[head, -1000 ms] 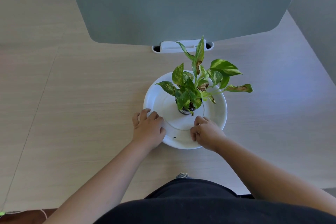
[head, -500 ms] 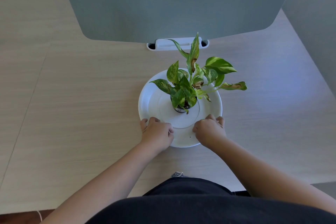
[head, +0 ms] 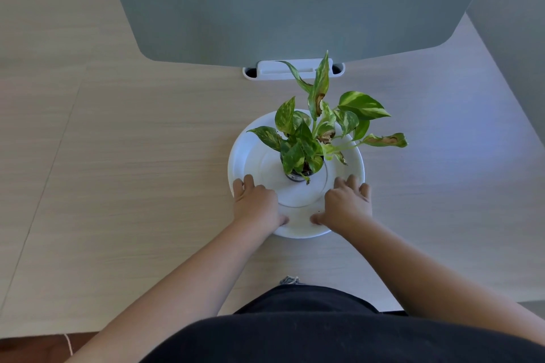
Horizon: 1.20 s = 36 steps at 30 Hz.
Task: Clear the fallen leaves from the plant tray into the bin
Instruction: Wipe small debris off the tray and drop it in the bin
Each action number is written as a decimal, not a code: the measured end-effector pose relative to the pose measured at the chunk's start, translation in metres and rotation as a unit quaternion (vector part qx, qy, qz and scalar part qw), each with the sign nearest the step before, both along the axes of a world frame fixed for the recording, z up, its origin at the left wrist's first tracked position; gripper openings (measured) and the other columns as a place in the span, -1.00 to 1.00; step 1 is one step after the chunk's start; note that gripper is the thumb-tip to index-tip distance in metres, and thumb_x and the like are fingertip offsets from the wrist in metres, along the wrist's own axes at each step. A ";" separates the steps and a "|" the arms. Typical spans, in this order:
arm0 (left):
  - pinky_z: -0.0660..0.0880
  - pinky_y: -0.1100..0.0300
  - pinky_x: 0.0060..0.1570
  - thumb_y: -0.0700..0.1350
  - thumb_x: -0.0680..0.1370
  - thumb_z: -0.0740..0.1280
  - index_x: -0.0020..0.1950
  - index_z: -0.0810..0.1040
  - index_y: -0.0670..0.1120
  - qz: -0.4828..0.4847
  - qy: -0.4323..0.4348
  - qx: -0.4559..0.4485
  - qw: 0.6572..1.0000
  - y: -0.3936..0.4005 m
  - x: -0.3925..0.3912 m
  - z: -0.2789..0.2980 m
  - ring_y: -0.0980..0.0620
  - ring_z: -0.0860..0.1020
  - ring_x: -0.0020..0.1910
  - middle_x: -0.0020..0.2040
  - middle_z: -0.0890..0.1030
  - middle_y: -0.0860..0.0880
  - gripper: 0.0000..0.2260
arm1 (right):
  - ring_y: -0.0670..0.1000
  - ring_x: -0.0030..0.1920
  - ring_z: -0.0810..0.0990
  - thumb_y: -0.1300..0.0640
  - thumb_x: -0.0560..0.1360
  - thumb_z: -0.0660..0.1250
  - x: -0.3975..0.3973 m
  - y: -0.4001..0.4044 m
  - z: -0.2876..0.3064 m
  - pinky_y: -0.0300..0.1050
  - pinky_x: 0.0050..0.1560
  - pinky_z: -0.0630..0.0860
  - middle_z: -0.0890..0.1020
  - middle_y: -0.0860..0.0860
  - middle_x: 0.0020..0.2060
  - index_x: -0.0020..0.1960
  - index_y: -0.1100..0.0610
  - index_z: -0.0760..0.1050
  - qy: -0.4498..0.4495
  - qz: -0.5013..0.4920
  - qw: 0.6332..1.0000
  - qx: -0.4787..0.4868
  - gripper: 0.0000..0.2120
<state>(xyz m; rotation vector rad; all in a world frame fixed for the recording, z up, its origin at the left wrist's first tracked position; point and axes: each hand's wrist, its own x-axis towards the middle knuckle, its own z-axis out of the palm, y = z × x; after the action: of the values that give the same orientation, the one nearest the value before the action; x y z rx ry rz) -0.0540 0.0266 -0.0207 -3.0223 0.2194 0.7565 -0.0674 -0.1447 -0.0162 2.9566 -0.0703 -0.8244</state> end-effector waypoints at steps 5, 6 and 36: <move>0.12 -0.03 0.13 0.29 0.34 0.37 -0.13 0.53 -0.01 0.007 0.024 0.029 0.999 0.001 0.008 -0.001 -0.14 0.28 0.18 -0.15 0.46 0.01 -0.61 | 0.13 0.20 0.26 -0.39 0.23 0.41 0.007 0.002 -0.003 0.02 0.19 0.20 0.44 0.00 0.02 0.01 0.03 0.59 -0.005 -0.024 1.000 -0.003 -0.43; 0.13 -0.03 0.12 0.32 0.32 0.38 -0.12 0.55 0.00 0.010 0.027 0.030 0.999 0.003 0.009 -0.002 -0.14 0.27 0.18 -0.15 0.46 0.02 -0.59 | 0.12 0.18 0.26 -0.41 0.20 0.41 0.010 0.001 -0.003 0.02 0.17 0.20 0.44 0.00 -0.01 0.00 0.02 0.58 -0.001 -0.023 1.000 -0.003 -0.41; 0.45 0.11 -0.05 0.07 0.56 0.29 -0.06 0.64 0.03 0.070 0.017 -0.264 0.962 0.026 0.015 0.005 0.02 0.56 -0.01 -0.13 0.66 0.10 -0.82 | -0.02 0.14 0.45 -0.06 0.53 0.25 0.008 -0.019 -0.005 -0.01 0.10 0.15 0.41 -0.31 -0.41 -0.05 -0.06 0.66 -0.069 -0.069 0.970 0.221 -0.78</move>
<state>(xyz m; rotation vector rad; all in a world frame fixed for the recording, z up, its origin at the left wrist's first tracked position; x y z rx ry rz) -0.0393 0.0526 -0.0155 -3.5627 0.2427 0.8840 -0.0595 -0.1633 -0.0213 3.4622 -0.1132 -0.7292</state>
